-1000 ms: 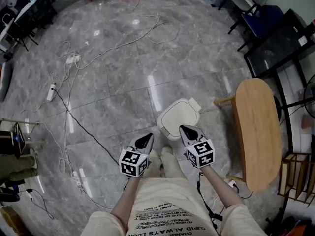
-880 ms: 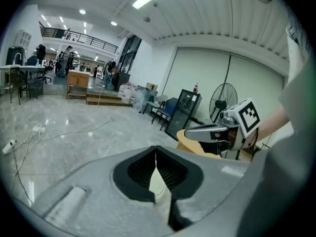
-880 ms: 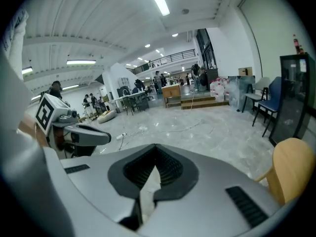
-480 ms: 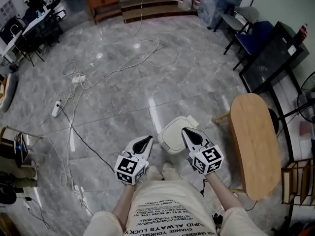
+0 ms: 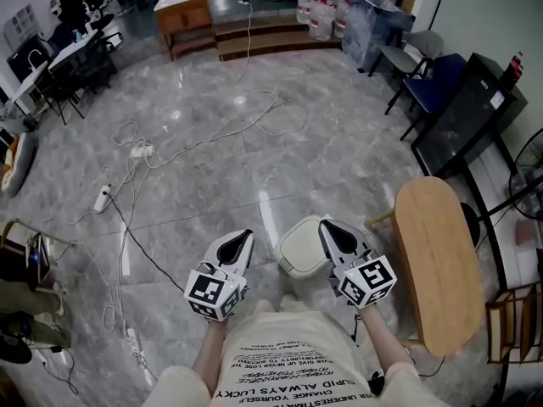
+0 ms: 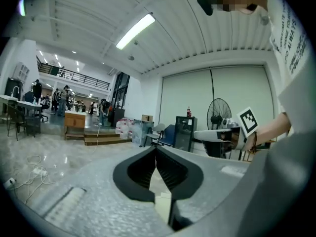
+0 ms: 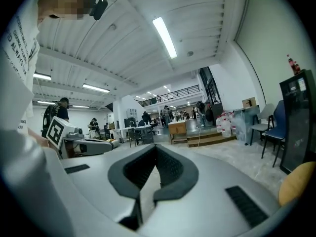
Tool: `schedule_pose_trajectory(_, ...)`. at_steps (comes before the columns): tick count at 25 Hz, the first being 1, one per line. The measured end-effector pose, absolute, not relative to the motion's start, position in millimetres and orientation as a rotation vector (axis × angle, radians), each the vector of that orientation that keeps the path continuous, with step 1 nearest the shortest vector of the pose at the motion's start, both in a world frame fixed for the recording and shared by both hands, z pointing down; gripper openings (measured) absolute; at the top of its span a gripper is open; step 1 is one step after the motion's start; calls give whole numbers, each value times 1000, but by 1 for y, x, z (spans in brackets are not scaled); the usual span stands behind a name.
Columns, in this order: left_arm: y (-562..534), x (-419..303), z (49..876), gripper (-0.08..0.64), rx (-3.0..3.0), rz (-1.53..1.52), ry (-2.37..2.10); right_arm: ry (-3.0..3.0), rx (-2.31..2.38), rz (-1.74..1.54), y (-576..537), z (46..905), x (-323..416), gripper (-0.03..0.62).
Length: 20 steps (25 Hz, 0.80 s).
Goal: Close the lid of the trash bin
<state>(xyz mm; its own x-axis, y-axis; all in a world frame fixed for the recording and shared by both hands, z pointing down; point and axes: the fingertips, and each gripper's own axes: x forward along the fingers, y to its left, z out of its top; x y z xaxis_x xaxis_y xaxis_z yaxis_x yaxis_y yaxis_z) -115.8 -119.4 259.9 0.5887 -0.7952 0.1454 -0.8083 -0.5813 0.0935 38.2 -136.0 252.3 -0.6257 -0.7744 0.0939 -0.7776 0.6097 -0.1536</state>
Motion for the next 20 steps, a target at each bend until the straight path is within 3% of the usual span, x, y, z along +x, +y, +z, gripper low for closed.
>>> schedule_pose_trajectory(20, -102, -147, 233, 23, 2624, 47, -1550, -2883, 1397, 226, -115, 217, 44, 6)
